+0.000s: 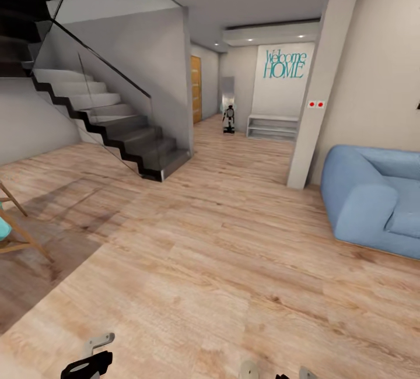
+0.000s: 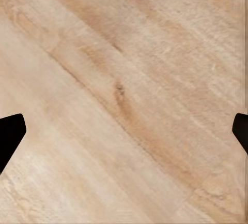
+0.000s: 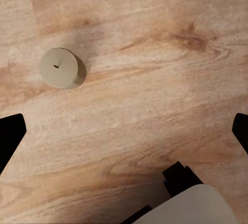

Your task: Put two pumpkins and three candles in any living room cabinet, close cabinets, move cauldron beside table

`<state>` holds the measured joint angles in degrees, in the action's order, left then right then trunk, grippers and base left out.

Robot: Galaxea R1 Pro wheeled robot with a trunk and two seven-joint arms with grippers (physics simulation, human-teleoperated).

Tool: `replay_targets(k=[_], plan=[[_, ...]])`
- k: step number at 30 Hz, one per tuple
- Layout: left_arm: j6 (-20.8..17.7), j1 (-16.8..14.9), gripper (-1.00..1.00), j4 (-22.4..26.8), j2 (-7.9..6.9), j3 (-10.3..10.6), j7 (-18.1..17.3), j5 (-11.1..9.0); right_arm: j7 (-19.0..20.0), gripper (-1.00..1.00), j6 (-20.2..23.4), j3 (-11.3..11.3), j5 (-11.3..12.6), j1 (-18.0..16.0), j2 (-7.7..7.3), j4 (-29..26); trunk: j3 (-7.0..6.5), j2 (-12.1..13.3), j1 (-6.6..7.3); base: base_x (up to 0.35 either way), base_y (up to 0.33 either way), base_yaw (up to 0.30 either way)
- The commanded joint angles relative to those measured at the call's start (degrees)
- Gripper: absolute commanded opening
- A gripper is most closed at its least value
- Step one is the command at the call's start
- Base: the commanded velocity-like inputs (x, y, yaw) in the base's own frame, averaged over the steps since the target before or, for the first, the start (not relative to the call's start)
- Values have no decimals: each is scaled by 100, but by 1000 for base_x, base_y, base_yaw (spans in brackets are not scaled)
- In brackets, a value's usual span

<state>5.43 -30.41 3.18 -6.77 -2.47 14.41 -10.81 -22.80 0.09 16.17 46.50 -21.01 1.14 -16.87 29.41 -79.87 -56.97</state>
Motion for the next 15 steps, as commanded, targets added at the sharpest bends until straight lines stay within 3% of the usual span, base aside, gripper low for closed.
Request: replay_targets(k=[1,11,15], plan=[[-1,0,100,1,0,0,0,0,2,100,0,0,0,0,0,0,0,0,0,292,-2,-17],[2,0,100,-2,0,1,0,0,4,100,0,0,-1,0,0,0,0,0,0,287,-1,-3],[2,0,100,-1,0,1,0,0,4,100,0,0,-1,0,0,0,0,0,0,226,-109,0]])
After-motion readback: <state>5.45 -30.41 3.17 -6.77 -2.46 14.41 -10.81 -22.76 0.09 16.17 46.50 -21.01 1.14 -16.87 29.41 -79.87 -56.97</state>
